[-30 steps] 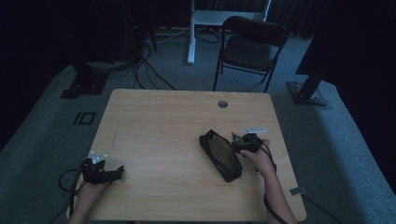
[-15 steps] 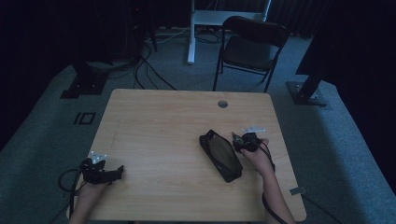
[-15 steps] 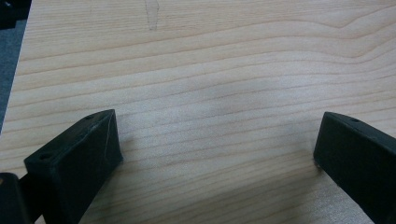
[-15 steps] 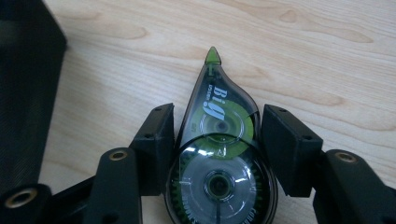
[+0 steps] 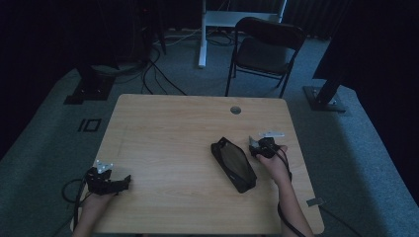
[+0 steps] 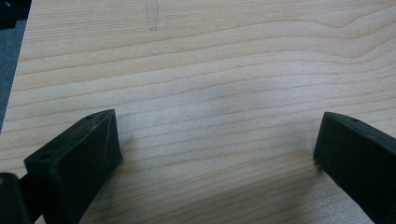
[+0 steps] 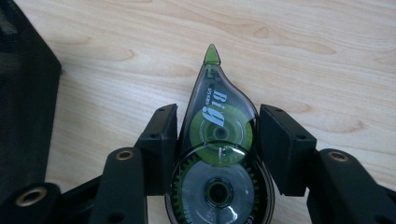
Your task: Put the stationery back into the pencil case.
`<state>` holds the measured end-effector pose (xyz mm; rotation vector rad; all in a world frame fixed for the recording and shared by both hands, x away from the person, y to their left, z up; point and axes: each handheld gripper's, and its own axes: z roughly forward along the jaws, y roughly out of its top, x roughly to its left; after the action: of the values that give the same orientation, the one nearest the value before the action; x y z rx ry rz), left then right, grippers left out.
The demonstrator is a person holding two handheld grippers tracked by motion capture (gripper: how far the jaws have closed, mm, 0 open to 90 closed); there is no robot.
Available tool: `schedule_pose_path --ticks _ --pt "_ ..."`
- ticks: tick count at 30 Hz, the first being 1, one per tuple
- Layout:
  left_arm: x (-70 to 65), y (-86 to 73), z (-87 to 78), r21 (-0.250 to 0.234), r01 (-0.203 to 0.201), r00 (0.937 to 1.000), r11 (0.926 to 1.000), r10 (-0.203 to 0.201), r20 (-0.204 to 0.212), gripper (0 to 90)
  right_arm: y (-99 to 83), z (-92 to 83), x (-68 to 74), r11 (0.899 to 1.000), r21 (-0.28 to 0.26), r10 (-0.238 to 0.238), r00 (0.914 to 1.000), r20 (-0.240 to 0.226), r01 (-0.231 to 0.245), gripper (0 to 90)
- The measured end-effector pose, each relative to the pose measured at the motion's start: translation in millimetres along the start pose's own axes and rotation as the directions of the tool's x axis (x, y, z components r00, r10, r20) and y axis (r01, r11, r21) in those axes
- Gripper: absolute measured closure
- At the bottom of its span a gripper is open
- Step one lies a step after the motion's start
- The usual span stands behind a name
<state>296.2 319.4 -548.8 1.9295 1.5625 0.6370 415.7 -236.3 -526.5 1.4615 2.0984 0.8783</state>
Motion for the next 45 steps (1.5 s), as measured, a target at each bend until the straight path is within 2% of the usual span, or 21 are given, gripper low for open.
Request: schedule_pose_path --ticks 6,10,12,19,24,28,35,41,45 --pt "0.0 0.0 0.0 0.0 0.0 1.0 1.0 0.0 0.0 0.7 4.7 -12.4 -2.6 1.0 -0.016 0.017 0.9998 -0.012 -0.017 48.7" --pt "0.0 0.0 0.0 0.0 0.0 1.0 1.0 0.0 0.0 0.7 8.0 -22.8 -1.2 0.998 -0.014 0.053 0.9985 -0.014 -0.053 48.7" --pt "0.0 0.0 0.0 0.0 0.0 1.0 1.0 0.0 0.0 0.7 10.3 -28.1 0.4 0.999 -0.021 0.045 0.999 0.001 -0.045 48.8" --pt "0.0 0.0 0.0 0.0 0.0 1.0 1.0 0.0 0.0 0.7 19.4 -45.9 6.6 0.999 -0.033 0.04 0.9992 0.005 -0.04 48.8" --pt "0.0 0.0 0.0 0.0 0.0 1.0 1.0 0.0 0.0 0.7 22.7 -54.7 10.4 0.998 -0.041 0.053 0.9985 -0.014 -0.054 48.8" --pt "0.0 0.0 0.0 0.0 0.0 1.0 1.0 0.0 0.0 0.7 25.8 -61.9 17.0 0.998 -0.046 0.035 0.9991 -0.024 -0.036 48.8" --pt "0.0 0.0 0.0 0.0 0.0 1.0 1.0 0.0 0.0 0.7 31.8 -74.3 26.7 0.996 -0.068 0.052 0.9969 -0.06 -0.056 48.8" --pt "0.0 0.0 0.0 0.0 0.0 1.0 1.0 0.0 0.0 0.7 35.8 -80.2 37.7 0.998 -0.065 0.01 0.9968 -0.079 -0.015 48.8" --pt "0.0 0.0 0.0 0.0 0.0 1.0 1.0 0.0 0.0 0.7 37.4 -81.5 43.3 0.998 -0.068 0.004 0.9956 -0.093 -0.01 48.9"
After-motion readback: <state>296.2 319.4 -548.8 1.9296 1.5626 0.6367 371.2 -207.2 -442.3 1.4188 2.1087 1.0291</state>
